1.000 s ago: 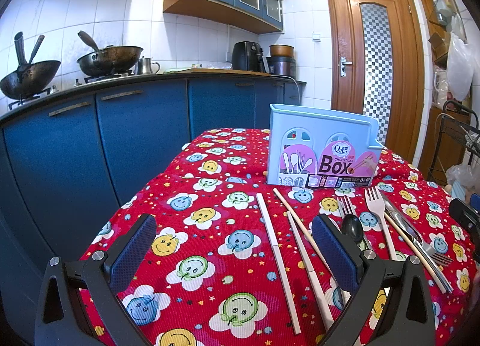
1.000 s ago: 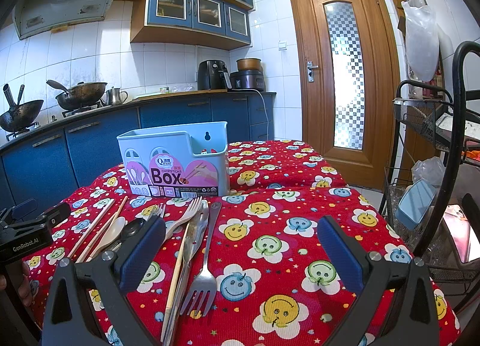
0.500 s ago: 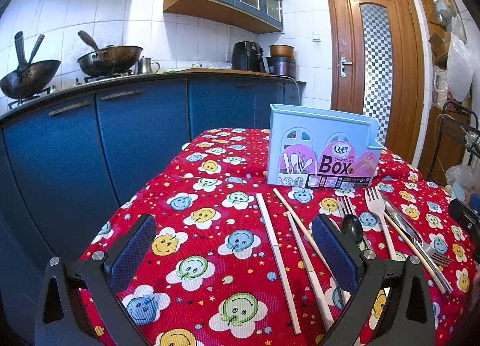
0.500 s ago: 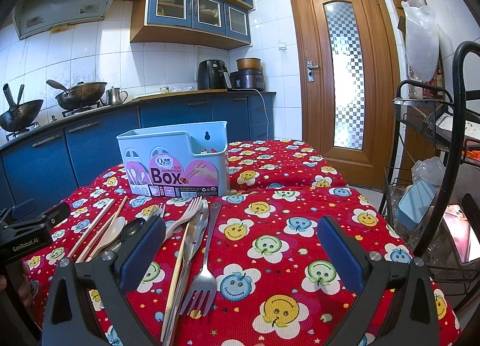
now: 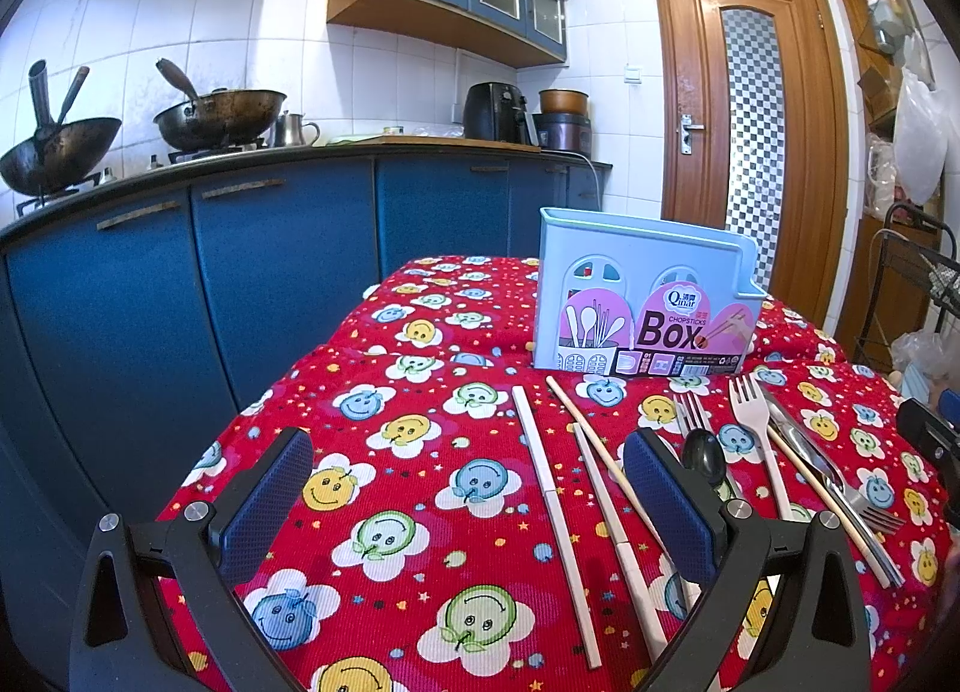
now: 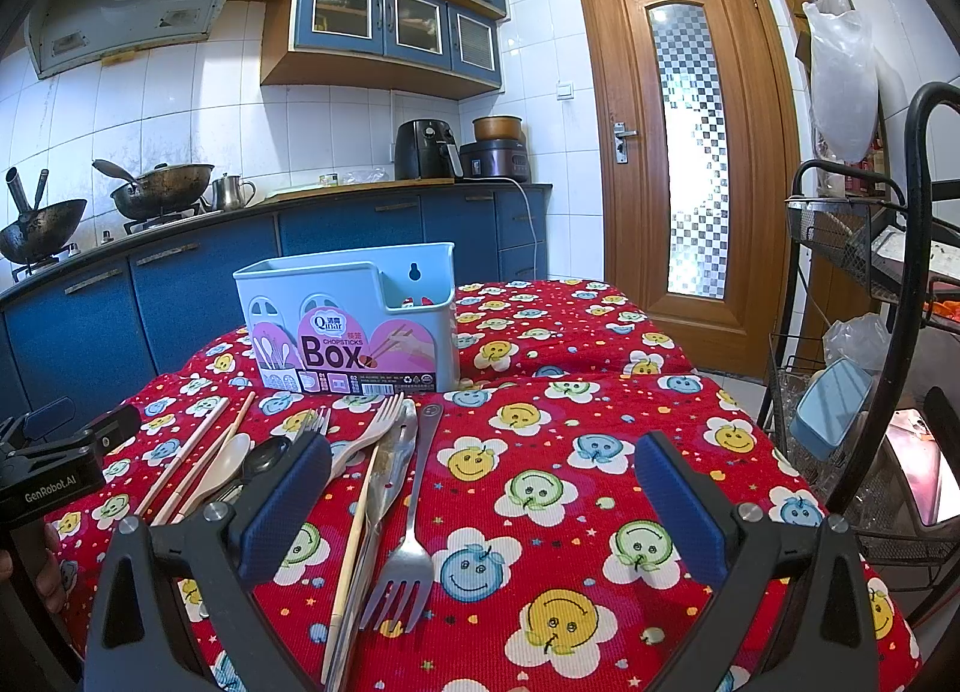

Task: Organize utensils

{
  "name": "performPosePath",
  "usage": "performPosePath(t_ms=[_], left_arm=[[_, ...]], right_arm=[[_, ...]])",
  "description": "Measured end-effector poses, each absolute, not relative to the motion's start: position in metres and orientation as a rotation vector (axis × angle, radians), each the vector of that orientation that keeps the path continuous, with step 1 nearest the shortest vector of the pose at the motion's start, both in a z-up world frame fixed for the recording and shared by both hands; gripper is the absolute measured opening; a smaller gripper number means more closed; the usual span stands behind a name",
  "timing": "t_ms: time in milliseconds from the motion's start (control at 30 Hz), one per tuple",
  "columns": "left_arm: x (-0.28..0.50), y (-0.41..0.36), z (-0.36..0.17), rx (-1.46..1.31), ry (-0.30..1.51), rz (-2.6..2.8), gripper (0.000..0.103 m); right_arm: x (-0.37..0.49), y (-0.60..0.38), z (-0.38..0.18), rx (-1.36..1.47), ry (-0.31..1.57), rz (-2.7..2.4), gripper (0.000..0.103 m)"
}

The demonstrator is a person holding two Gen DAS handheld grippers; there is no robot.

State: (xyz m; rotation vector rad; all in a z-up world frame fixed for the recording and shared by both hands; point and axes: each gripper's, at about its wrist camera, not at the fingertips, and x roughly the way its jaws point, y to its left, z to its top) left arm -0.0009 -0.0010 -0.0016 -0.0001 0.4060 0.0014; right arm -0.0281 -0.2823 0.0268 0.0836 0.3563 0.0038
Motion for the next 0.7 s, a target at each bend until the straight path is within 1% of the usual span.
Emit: performPosePath(t_ms=[500, 700], left_arm=[[-0.0013, -0.0005, -0.0021, -0.006, 0.408, -0.007, 0.103], [0.002, 0.0021, -0.0021, -0.041, 0.412, -0.027, 0.103]], right_arm=[[-0.028, -0.2837, 0.027, 0.087, 0.356, 0.006, 0.103], [-0.023, -0.2853, 0.0254, 0.102, 0.39, 0.015, 0.103]])
